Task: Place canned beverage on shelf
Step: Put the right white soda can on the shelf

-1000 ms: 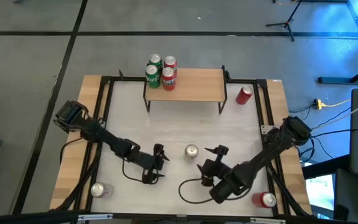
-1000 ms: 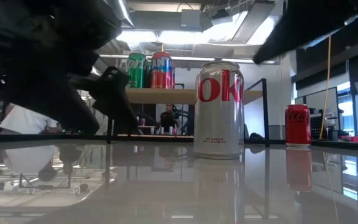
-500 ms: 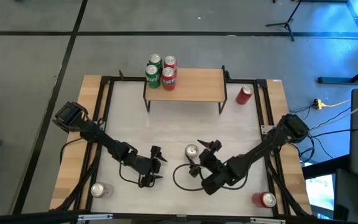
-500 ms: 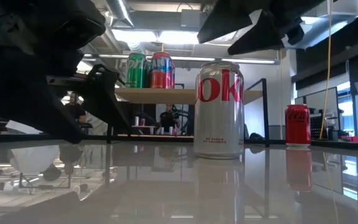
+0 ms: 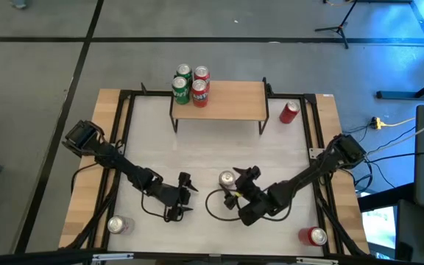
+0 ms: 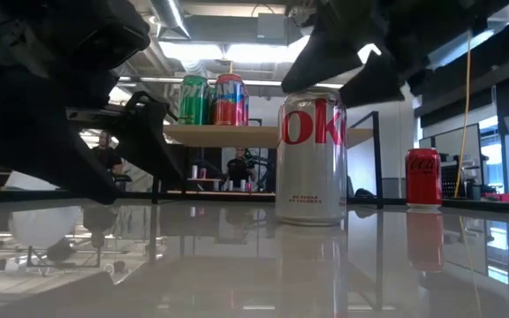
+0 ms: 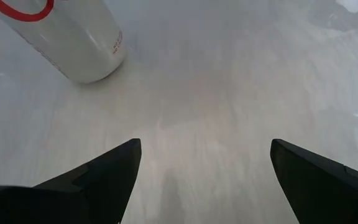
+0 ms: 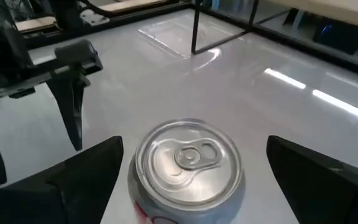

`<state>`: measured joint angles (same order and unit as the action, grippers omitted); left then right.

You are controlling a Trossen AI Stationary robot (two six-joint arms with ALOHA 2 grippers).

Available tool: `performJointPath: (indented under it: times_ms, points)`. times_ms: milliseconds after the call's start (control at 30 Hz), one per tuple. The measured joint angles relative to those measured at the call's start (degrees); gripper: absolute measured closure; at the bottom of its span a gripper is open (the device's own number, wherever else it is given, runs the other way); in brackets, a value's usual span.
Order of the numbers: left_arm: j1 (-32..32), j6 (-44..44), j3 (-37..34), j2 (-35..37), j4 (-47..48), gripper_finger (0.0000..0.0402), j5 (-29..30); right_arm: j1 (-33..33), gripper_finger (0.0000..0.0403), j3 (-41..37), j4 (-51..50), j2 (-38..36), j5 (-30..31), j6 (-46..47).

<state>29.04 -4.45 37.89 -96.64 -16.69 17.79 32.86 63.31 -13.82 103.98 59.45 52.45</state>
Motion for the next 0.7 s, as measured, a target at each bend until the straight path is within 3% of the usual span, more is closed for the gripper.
performJointPath:
  times_ms: [533,700]
  points:
    - [-0.02,0.06,0.00,0.00,-0.04,0.0053,0.14,-1.05,0.0009,-0.97,3.47,4.31,1.09,-0.42]
    - [-0.02,0.04,0.00,0.00,-0.02,0.0053,0.14,-1.05,0.0046,-0.95,3.52,4.35,1.41,-1.75]
